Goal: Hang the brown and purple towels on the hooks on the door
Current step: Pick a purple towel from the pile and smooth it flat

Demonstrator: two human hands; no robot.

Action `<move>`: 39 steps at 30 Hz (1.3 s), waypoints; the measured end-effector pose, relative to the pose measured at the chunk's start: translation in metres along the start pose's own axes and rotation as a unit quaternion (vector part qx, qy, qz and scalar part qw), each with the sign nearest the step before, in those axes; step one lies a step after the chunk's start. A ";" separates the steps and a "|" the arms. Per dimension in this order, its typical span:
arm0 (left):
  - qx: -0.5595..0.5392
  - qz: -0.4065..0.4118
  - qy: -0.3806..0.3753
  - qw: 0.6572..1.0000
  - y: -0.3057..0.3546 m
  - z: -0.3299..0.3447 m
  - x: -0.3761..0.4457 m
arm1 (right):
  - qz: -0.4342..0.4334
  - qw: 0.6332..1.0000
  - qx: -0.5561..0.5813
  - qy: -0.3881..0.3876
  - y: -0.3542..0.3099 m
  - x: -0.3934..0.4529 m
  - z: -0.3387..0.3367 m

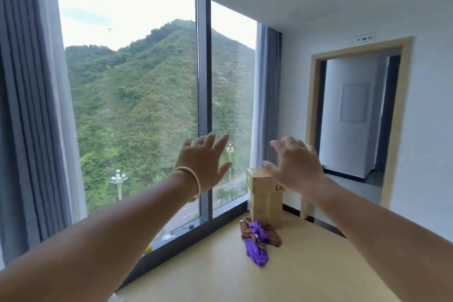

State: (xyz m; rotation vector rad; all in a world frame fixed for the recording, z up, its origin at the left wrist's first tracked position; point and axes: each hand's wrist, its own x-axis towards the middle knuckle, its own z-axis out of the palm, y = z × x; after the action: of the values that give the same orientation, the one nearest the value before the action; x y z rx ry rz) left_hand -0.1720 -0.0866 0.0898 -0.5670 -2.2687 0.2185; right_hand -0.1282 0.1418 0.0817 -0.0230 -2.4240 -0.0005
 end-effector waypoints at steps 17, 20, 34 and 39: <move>-0.150 0.155 0.032 0.976 0.249 0.086 0.157 | 0.187 0.968 -0.160 -0.057 0.254 -0.043 0.002; -0.166 0.171 0.041 0.970 0.274 0.106 0.185 | 0.200 0.961 -0.177 -0.065 0.279 -0.034 0.014; -0.206 0.212 0.069 0.953 0.341 0.232 0.373 | 0.253 0.940 -0.221 -0.057 0.387 0.096 0.096; -0.215 0.224 0.056 0.949 0.362 0.277 0.419 | 0.273 0.930 -0.234 -0.073 0.422 0.123 0.131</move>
State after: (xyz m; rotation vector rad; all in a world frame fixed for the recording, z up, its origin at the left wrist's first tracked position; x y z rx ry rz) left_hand -0.5061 0.4336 0.0545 -1.2916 -2.0542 -0.0930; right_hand -0.3003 0.5663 0.0614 -0.9392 -2.4277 -0.3346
